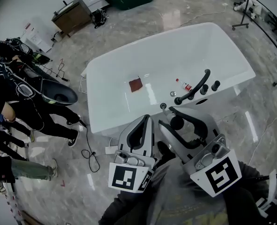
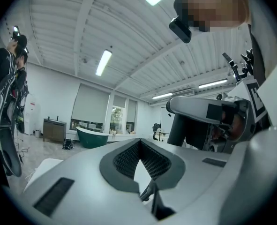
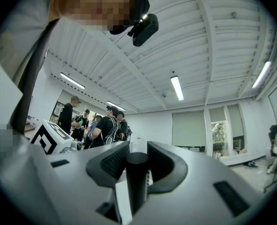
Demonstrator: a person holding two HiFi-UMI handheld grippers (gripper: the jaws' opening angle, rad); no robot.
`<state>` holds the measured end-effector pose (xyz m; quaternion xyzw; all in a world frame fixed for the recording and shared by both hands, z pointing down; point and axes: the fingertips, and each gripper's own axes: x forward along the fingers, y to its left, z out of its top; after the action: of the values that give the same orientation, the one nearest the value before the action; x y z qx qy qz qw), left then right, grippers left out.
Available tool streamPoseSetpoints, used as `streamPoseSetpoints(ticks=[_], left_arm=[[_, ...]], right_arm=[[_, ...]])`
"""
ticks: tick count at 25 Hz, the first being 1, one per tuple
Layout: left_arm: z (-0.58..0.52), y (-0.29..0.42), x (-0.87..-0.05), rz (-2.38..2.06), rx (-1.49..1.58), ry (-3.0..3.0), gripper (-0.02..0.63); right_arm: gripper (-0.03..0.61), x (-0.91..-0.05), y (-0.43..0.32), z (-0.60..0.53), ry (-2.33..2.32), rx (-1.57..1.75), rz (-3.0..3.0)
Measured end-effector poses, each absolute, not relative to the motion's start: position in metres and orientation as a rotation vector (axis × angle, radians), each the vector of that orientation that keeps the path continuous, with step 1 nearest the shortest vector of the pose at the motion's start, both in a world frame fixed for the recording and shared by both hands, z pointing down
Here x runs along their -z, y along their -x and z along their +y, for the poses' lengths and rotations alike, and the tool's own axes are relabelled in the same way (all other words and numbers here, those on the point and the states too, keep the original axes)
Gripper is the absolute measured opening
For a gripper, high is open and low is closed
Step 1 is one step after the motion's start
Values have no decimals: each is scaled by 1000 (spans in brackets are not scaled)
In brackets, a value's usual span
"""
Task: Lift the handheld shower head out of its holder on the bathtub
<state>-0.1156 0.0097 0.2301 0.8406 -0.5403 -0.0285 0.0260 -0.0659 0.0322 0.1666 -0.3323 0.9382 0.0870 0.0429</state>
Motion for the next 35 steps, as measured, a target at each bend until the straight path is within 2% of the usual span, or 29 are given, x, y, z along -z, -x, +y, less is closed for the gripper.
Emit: streamPoseSetpoints(ticks=[35], left_arm=[[-7,124,-234,-1677,59,-2587,2]], right_arm=[[126,-179,80,6,995,-227,2901]])
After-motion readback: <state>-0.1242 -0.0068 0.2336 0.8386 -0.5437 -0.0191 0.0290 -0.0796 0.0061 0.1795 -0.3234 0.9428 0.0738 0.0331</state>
